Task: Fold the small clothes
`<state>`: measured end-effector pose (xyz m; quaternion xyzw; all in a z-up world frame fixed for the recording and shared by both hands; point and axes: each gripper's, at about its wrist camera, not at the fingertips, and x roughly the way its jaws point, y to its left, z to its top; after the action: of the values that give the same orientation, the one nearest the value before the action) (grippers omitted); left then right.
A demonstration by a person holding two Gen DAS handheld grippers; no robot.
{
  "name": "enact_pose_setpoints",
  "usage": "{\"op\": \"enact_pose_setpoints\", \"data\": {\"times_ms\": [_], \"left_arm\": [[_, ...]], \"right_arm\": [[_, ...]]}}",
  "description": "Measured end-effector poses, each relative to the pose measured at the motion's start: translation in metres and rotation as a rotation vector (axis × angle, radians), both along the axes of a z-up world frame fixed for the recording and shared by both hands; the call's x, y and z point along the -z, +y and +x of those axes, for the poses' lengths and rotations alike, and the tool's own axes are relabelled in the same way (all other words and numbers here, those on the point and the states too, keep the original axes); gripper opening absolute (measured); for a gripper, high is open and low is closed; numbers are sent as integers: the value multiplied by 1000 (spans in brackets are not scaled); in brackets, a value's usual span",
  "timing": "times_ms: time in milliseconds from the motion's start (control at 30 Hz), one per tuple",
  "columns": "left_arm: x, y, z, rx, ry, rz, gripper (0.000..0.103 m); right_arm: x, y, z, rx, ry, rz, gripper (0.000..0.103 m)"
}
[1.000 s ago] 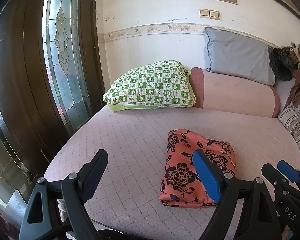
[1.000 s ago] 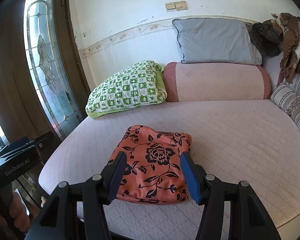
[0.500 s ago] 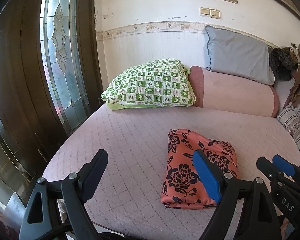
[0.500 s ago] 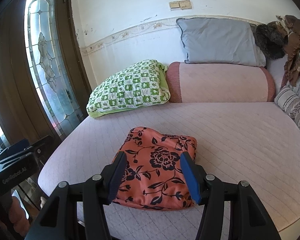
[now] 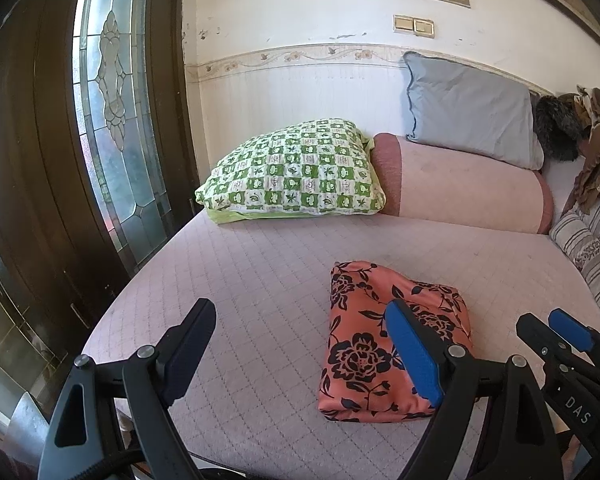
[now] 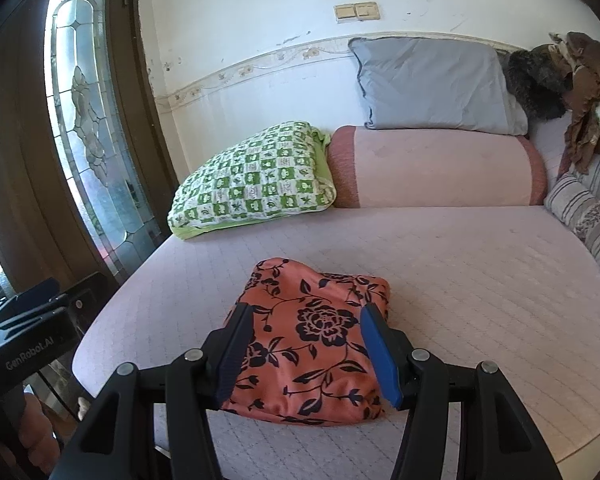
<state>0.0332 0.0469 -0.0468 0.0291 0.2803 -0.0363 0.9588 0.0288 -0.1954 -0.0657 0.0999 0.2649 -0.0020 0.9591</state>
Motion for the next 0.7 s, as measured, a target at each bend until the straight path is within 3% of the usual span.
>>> {"op": "enact_pose_setpoints", "data": {"times_ms": [500,700], "left_arm": [[6,-1,9,16,31,-11,87],[12,5,24,35,64,-79,87]], "right_arm": [[4,4,7,-10,15,-4,60],[13,4,25,-41,27,16,60]]}}
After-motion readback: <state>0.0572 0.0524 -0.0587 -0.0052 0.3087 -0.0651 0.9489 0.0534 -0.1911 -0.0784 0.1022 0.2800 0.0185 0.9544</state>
